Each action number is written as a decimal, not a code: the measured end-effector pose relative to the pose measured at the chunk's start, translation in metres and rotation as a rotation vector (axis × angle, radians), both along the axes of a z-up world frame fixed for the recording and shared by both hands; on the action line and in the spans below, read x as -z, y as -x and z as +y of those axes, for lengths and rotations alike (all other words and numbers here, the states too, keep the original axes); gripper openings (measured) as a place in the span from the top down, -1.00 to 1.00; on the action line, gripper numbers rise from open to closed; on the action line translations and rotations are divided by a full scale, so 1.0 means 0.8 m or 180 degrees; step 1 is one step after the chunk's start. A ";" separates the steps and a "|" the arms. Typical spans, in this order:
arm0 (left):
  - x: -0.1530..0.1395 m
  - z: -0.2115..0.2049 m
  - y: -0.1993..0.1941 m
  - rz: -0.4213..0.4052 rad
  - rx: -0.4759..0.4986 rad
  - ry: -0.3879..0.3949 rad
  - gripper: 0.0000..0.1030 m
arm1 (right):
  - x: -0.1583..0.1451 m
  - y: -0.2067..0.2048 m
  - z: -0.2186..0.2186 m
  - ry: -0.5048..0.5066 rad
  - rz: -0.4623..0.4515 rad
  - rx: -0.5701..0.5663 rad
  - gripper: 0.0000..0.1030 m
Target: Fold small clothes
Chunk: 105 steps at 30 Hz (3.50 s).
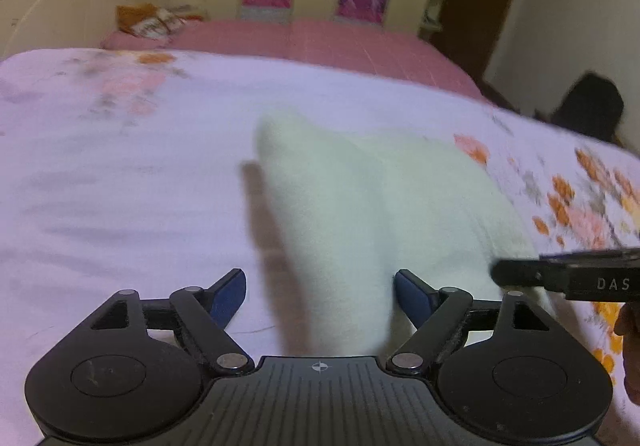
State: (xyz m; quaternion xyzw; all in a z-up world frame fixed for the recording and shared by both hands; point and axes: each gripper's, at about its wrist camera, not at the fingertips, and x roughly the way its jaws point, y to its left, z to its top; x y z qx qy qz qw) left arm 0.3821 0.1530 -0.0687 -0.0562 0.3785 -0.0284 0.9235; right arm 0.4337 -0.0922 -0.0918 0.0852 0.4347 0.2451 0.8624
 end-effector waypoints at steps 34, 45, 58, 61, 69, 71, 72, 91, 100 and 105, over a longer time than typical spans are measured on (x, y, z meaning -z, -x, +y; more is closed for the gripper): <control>0.041 -0.037 0.147 -0.0027 -0.0180 -0.0061 0.24 | 0.001 0.121 -0.021 0.0204 0.0026 -0.0346 0.78; 0.036 -0.044 0.170 0.0008 -0.0124 -0.0113 0.23 | 0.009 0.130 -0.034 0.0213 -0.0044 -0.0140 0.75; 0.016 -0.075 0.262 -0.0163 -0.0115 -0.0162 -0.51 | -0.034 0.223 -0.087 0.0196 -0.0239 0.0104 0.21; -0.003 -0.088 0.290 -0.0204 -0.0126 -0.0147 -0.69 | -0.044 0.263 -0.091 0.0218 -0.0304 0.0109 -0.34; -0.059 -0.117 0.370 -0.0493 -0.0016 -0.0234 -1.00 | -0.095 0.359 -0.103 0.0261 -0.0615 0.0261 -0.98; -0.070 -0.123 0.387 -0.0531 -0.0001 -0.0213 -1.00 | -0.107 0.374 -0.106 0.0229 -0.0648 0.0343 -0.98; -0.073 -0.125 0.396 -0.0537 -0.0009 -0.0183 -1.00 | -0.111 0.379 -0.107 0.0238 -0.0634 0.0391 -0.98; -0.111 -0.156 0.470 -0.0756 -0.0003 -0.0150 -1.00 | -0.148 0.454 -0.109 0.0543 -0.1158 0.0545 -0.98; -0.110 -0.160 0.476 -0.0761 0.0010 -0.0225 -1.00 | -0.147 0.462 -0.101 0.0586 -0.1214 0.0487 -0.98; -0.108 -0.158 0.476 -0.0755 0.0005 -0.0228 -1.00 | -0.144 0.466 -0.098 0.0586 -0.1182 0.0519 -0.98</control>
